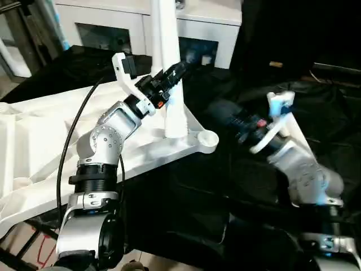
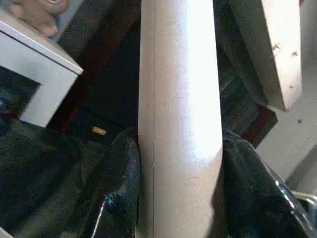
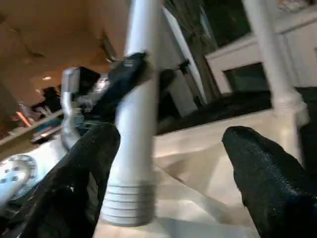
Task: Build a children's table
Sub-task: Insert table leg to table base
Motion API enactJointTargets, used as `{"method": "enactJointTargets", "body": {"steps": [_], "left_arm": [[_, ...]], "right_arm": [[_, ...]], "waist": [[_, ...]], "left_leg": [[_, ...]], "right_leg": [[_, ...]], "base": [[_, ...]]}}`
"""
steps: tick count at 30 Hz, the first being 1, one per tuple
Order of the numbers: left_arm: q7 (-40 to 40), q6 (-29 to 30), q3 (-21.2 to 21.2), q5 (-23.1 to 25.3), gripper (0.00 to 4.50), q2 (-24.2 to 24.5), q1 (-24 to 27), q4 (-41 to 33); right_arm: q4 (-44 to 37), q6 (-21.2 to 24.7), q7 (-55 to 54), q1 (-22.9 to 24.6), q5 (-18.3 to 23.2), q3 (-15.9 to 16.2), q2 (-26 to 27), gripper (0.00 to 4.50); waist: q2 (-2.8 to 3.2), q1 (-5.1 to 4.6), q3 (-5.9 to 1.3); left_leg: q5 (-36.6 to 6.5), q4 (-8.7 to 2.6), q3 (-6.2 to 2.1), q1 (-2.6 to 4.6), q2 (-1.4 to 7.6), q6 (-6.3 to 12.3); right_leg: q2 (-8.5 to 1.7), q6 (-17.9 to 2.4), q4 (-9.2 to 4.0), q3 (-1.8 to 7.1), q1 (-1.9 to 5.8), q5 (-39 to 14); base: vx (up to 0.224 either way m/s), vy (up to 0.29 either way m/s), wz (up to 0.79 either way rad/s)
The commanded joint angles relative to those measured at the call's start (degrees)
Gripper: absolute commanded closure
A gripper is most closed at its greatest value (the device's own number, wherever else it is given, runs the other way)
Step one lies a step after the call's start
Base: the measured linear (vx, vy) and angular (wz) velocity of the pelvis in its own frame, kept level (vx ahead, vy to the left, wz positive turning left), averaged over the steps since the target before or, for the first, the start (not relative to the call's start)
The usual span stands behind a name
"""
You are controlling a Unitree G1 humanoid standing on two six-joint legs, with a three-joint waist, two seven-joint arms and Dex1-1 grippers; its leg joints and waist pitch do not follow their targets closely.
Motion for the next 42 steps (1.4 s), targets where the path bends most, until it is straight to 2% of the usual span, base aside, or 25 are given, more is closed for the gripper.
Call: {"method": "enactJointTargets", "body": {"steps": [1, 4, 7, 8, 9, 10, 13, 16, 17, 19, 20, 21, 22, 24, 28, 31, 33, 38, 39, 40, 42], "left_arm": [[-1.5, 0.3, -1.8, -0.1, 2.55, 0.0, -0.3, -1.9], [-1.6, 0.3, -2.5, 0.2, 2.55, -0.2, -0.2, -2.3], [-2.8, -1.1, -4.7, 1.6, 2.55, -0.5, 0.7, -3.8], [-2.9, -1.3, -4.9, 1.8, 2.55, -0.6, 0.8, -3.9], [-3.0, -1.9, -5.4, 2.2, 2.55, -0.6, 1.0, -4.2], [-3.5, -2.9, -6.8, 3.4, 2.55, -0.7, 1.7, -5.2], [-4.7, -6.0, -10.3, 6.1, 2.55, -1.1, 3.5, -7.4], [-5.0, -7.2, -11.5, 6.7, 2.55, -1.6, 4.4, -8.1], [-5.3, -7.8, -11.6, 6.8, 2.55, -1.8, 4.7, -8.3], [-5.6, -7.8, -11.9, 6.7, 2.56, -1.9, 5.0, -8.7], [-6.5, -7.7, -12.8, 6.2, 2.57, -2.2, 5.9, -10.2], [-6.8, -7.6, -13.1, 6.0, 2.57, -2.3, 6.2, -10.9], [-6.8, -7.6, -13.2, 6.0, 2.57, -2.3, 6.3, -11.0], [-7.2, -7.3, -13.3, 5.1, 2.57, -2.6, 7.1, -12.0], [-8.5, -3.7, -12.5, 0.6, 2.57, -3.1, 8.5, -14.5], [-9.2, -2.7, -13.1, 0.2, 2.57, -3.0, 9.1, -15.5], [-9.5, -2.2, -13.5, -0.1, 2.57, -3.2, 9.6, -16.1], [-8.8, -1.0, -13.2, -1.4, 2.57, -3.5, 9.6, -16.5], [-8.2, -0.5, -12.8, -2.1, 2.57, -3.6, 9.3, -16.3], [-7.9, -0.2, -12.5, -2.3, 2.57, -3.7, 9.1, -16.1], [-7.8, -0.1, -12.2, -2.6, 2.57, -3.8, 8.8, -16.0]], "right_arm": [[1.5, 1.7, -1.5, -1.7, -0.6, 0.2, -0.7, 0.77], [1.7, 3.4, -0.1, -2.4, -0.8, 1.4, -1.5, 0.77], [0.5, 7.0, 2.4, -2.9, 0.2, 3.9, -2.5, 0.77], [0.4, 7.3, 2.6, -3.0, 0.3, 4.0, -2.5, 0.77], [0.2, 7.9, 2.8, -3.1, 0.7, 4.5, -2.7, 0.77], [0.2, 8.4, 3.3, -3.3, 0.3, 5.8, -3.0, 0.77], [1.2, 8.2, 4.9, -4.8, -1.9, 9.1, -3.5, 0.77], [1.3, 8.3, 7.1, -5.9, -2.3, 10.4, -4.2, 0.77], [1.5, 8.2, 7.5, -6.1, -2.7, 10.9, -4.4, 0.77], [1.7, 8.1, 7.7, -6.3, -3.0, 11.2, -4.6, 0.77], [3.1, 7.6, 8.1, -7.1, -4.0, 12.0, -5.0, 0.77], [3.6, 7.5, 8.3, -7.5, -4.2, 12.3, -5.3, 0.77], [3.8, 7.4, 8.5, -7.6, -4.4, 12.5, -5.4, 0.77], [5.2, 6.6, 10.0, -8.5, -5.3, 13.8, -6.2, 0.77], [6.1, 6.0, 12.0, -9.1, -6.2, 15.1, -6.7, 0.77], [6.6, 5.9, 12.9, -9.6, -6.2, 15.2, -6.7, 0.77], [6.8, 5.9, 13.7, -9.8, -6.1, 15.4, -6.9, 1.08], [7.0, 5.8, 14.9, -9.7, -6.1, 16.0, -7.3, 1.45], [7.1, 5.8, 15.0, -9.6, -6.1, 16.0, -7.3, 1.56], [7.1, 5.8, 15.0, -9.6, -6.1, 16.0, -7.3, 1.56], [7.2, 5.8, 15.0, -9.5, -6.1, 15.9, -7.3, 1.87]], "waist": [[-0.07, 0.04, -4.88], [-0.20, 0.15, -4.87], [-0.30, 0.14, -4.89], [-0.53, 0.09, -4.86], [-0.47, 0.14, -4.92], [-0.73, 0.15, -4.88], [-0.73, 0.15, -4.84], [-0.74, 0.20, -4.86], [-0.53, 0.21, -4.83], [-0.62, 0.21, -4.88], [-1.22, 0.19, -4.96], [-0.91, 0.27, -4.93], [-0.92, 0.22, -4.94], [-1.30, 0.24, -4.93], [-1.37, 0.25, -4.81], [-1.45, 0.20, -4.78], [-1.46, 0.19, -4.71], [-1.47, 0.22, -4.74], [-1.25, 0.17, -4.78], [-1.30, 0.18, -4.79], [-1.28, 0.17, -4.79]], "left_leg": [[0.8, -3.11, 0.33, -0.09, 0.30, 3.24], [0.7, -3.09, 0.34, -0.20, 0.27, 3.16], [0.9, -3.05, 0.31, -0.30, 0.32, 3.57], [0.7, -3.08, 0.33, -0.29, 0.36, 3.72], [1.2, -3.03, 0.31, -0.27, 0.40, 3.77], [1.1, -3.10, 0.28, -0.32, 0.46, 3.80], [1.1, -3.08, 0.32, -0.29, 0.60, 3.58], [0.9, -3.03, 0.38, -0.30, 0.60, 3.49], [0.8, -3.04, 0.34, -0.31, 0.59, 3.37], [1.0, -3.04, 0.35, -0.32, 0.57, 3.19], [1.3, -3.01, 0.37, -0.36, 0.61, 3.23], [1.5, -3.00, 0.37, -0.38, 0.62, 3.27], [1.5, -2.95, 0.40, -0.39, 0.58, 3.34], [1.5, -2.92, 0.46, -0.41, 0.51, 3.65], [0.8, -2.87, 0.52, -0.46, 0.55, 3.58], [0.1, -2.94, 0.48, -0.28, 0.61, 3.72], [-0.1, -2.95, 0.49, -0.32, 0.64, 3.59], [0.1, -2.91, 0.49, -0.30, 0.59, 3.57], [0.3, -2.85, 0.46, -0.38, 0.53, 3.49], [0.2, -2.86, 0.44, -0.34, 0.55, 3.50], [0.1, -2.84, 0.44, -0.36, 0.52, 3.50]], "right_leg": [[-3.46, -14.0, -3.30, 2.26, 4.54, 3.7], [-3.47, -13.9, -3.30, 2.27, 4.67, 3.8], [-3.48, -13.7, -3.27, 2.27, 4.80, 3.9], [-3.48, -13.6, -3.37, 2.27, 4.78, 3.6], [-3.56, -13.4, -3.30, 2.29, 4.73, 3.3], [-3.60, -13.3, -3.37, 2.25, 4.80, 3.0], [-3.73, -12.9, -3.37, 2.28, 4.64, 1.4], [-3.72, -12.5, -3.37, 2.35, 4.60, 1.1], [-3.69, -12.6, -3.37, 2.34, 4.54, 1.2], [-3.68, -12.6, -3.31, 2.36, 4.61, 1.9], [-3.69, -12.9, -3.12, 2.33, 4.70, 2.5], [-3.77, -13.2, -3.12, 2.30, 4.59, 2.5], [-3.73, -13.3, -3.13, 2.31, 4.58, 2.5], [-3.64, -13.1, -3.15, 2.32, 4.62, 2.2], [-3.66, -13.2, -3.12, 2.35, 4.53, 1.1], [-3.64, -12.8, -3.31, 2.30, 4.39, -0.6], [-3.59, -12.7, -3.37, 2.32, 4.35, -0.9], [-3.57, -12.4, -3.37, 2.35, 4.38, -1.0], [-3.53, -12.5, -3.29, 2.34, 4.41, -0.5], [-3.51, -12.5, -3.30, 2.30, 4.40, -0.5], [-3.52, -12.5, -3.34, 2.32, 4.43, -0.6]], "base": [[0.000, 0.000, 0.00], [0.000, 0.000, 0.00], [0.000, 0.000, 0.00], [0.000, 0.000, 0.00], [0.000, 0.000, 0.00], [0.000, 0.000, 0.00], [0.000, 0.000, 0.00], [0.000, 0.000, 0.00], [0.000, 0.000, 0.00], [0.000, 0.000, 0.00], [0.000, 0.000, 0.00], [0.000, 0.000, 0.00], [0.000, 0.000, 0.00], [0.000, 0.000, 0.00], [0.000, 0.000, 0.00], [0.000, 0.000, 0.00], [0.000, 0.000, 0.00], [0.000, 0.000, 0.00], [0.000, 0.000, 0.00], [0.000, 0.000, 0.00], [0.000, 0.000, 0.00]]}}
